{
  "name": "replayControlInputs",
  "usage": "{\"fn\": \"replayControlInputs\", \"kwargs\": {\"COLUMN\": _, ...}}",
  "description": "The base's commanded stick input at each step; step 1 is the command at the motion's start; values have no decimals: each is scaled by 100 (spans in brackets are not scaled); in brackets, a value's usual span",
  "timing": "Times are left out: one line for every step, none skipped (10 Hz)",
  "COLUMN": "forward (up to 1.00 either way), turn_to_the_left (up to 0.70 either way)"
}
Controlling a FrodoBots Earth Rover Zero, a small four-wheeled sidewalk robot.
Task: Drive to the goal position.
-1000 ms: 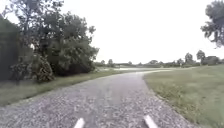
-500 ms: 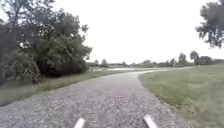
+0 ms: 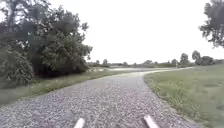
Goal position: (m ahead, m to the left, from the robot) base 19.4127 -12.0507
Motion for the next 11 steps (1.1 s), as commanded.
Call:
{"fn": "replayControlInputs", "kwargs": {"forward": 85, "turn_to_the_left": 0}}
{"fn": "replayControlInputs", "kwargs": {"forward": 85, "turn_to_the_left": 0}}
{"fn": "replayControlInputs", "kwargs": {"forward": 85, "turn_to_the_left": 0}}
{"fn": "replayControlInputs", "kwargs": {"forward": 85, "turn_to_the_left": -30}}
{"fn": "replayControlInputs", "kwargs": {"forward": 85, "turn_to_the_left": -32}}
{"fn": "replayControlInputs", "kwargs": {"forward": 85, "turn_to_the_left": -34}}
{"fn": "replayControlInputs", "kwargs": {"forward": 85, "turn_to_the_left": -11}}
{"fn": "replayControlInputs", "kwargs": {"forward": 85, "turn_to_the_left": 0}}
{"fn": "replayControlInputs", "kwargs": {"forward": 85, "turn_to_the_left": 0}}
{"fn": "replayControlInputs", "kwargs": {"forward": 85, "turn_to_the_left": 0}}
{"fn": "replayControlInputs", "kwargs": {"forward": 85, "turn_to_the_left": -9}}
